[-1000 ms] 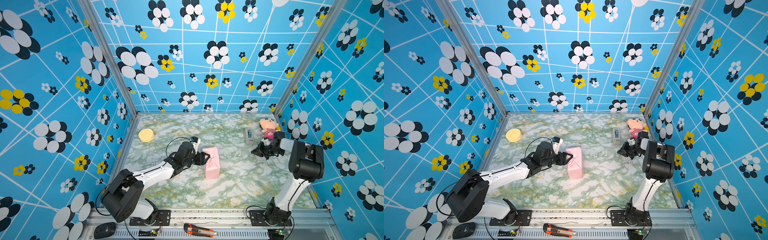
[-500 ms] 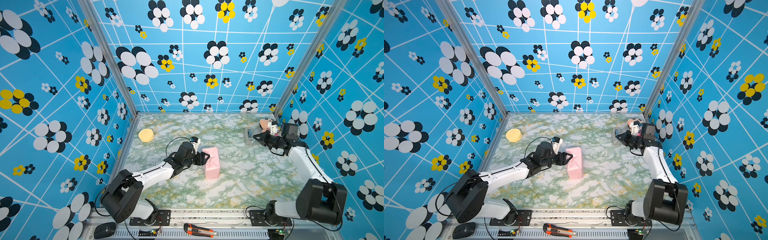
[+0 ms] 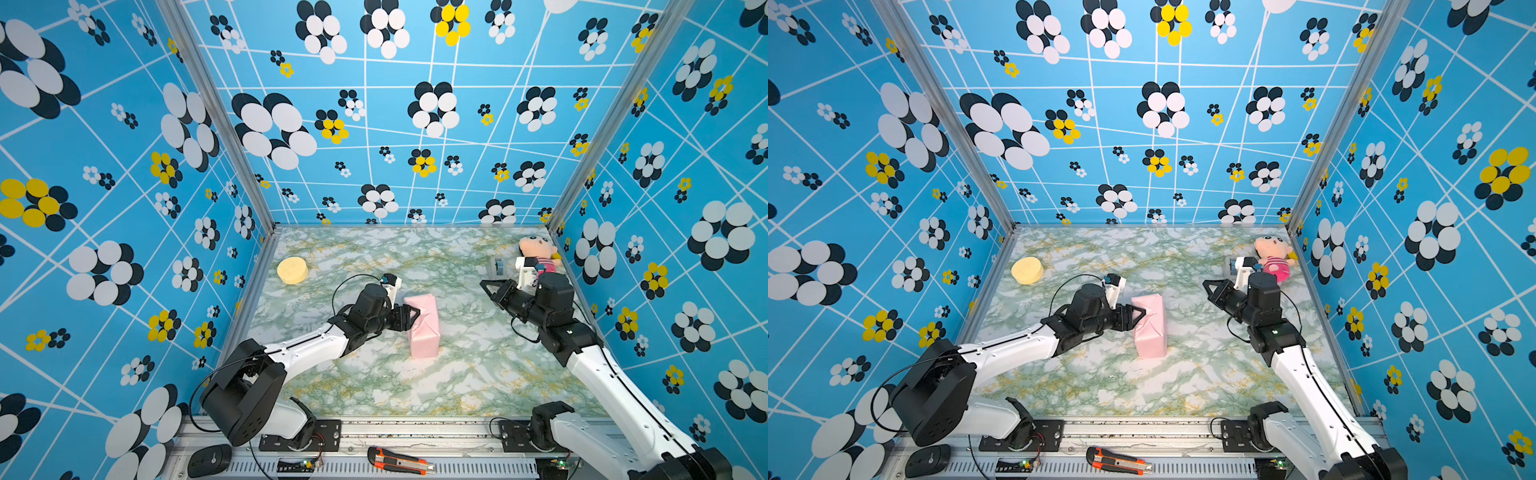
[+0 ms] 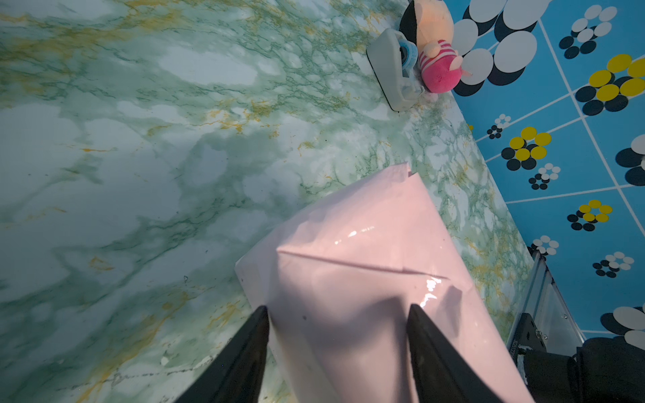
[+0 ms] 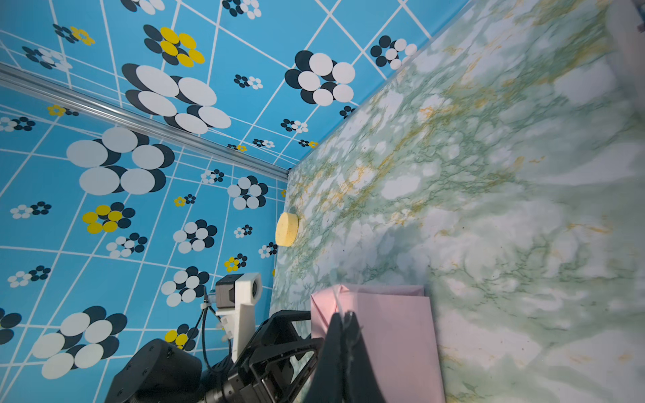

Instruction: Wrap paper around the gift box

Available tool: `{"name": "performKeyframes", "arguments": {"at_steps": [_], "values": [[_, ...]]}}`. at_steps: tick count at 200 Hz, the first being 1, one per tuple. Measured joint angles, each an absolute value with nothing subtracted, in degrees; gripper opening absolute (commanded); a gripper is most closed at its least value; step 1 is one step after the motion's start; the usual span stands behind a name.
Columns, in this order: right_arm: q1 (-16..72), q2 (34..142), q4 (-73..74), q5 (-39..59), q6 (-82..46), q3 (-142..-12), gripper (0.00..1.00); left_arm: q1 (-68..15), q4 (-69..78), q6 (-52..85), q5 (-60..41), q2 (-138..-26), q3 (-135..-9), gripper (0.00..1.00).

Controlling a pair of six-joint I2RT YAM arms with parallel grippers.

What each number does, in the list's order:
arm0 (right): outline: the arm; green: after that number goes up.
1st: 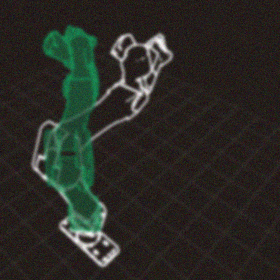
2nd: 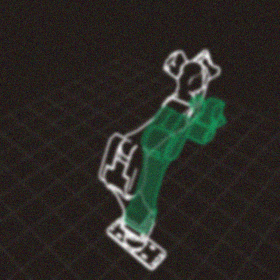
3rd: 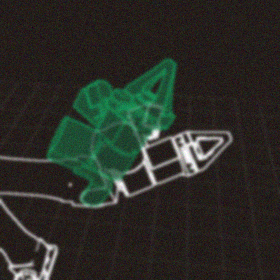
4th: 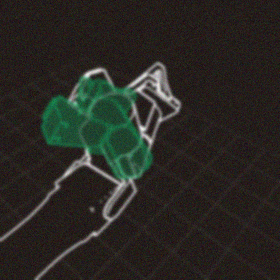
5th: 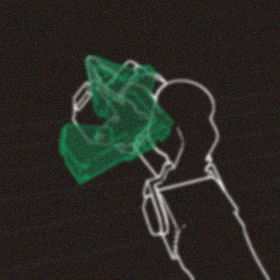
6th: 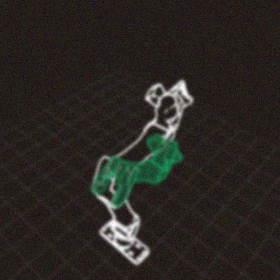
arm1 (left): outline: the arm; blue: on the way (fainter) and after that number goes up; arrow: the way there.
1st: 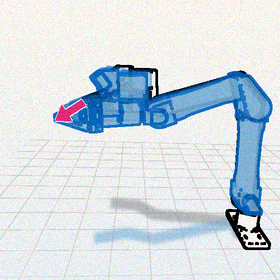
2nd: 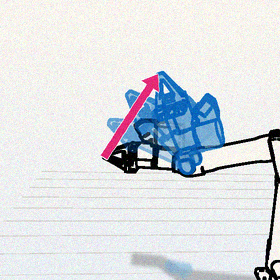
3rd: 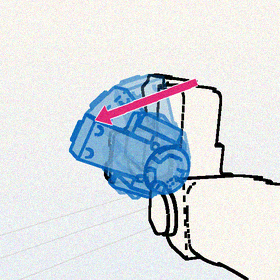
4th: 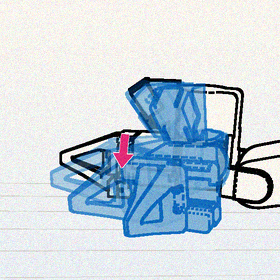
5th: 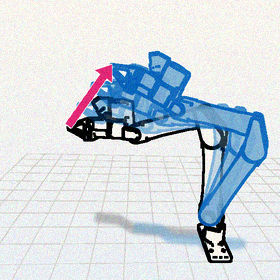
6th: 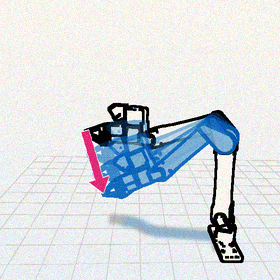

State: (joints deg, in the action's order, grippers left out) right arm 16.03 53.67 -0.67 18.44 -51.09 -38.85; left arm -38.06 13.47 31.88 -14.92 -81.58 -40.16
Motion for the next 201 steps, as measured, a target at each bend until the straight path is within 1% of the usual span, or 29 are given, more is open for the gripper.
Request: {"name": "performKeyframes", "arguments": {"at_steps": [43, 64, 87, 132, 201], "values": [[29.9, 54.4, 5.7, 6.3, -56.8, -35.9, 0.00, -38.4, 13.5, 31.9, -14.5, -81.6, -40.2, 0.63], [37.0, 57.5, 9.8, 0.7, -59.1, -35.8, 0.00, -38.4, 13.5, 31.9, -14.4, -81.6, -40.2, 0.63], [42.1, 61.6, 13.3, -3.5, -60.8, -35.8, 0.00, -38.4, 13.5, 31.9, -14.4, -81.6, -40.2, 0.63], [47.9, 67.4, 18.3, -10.1, -62.6, -35.8, 0.00, -38.7, 13.7, 31.9, -14.1, -81.6, -40.2, 0.63], [51.4, 71.5, 20.3, -17.6, -64.0, -35.8, 0.00, -38.7, 13.7, 31.9, -14.1, -81.6, -40.2, 0.63]]}}
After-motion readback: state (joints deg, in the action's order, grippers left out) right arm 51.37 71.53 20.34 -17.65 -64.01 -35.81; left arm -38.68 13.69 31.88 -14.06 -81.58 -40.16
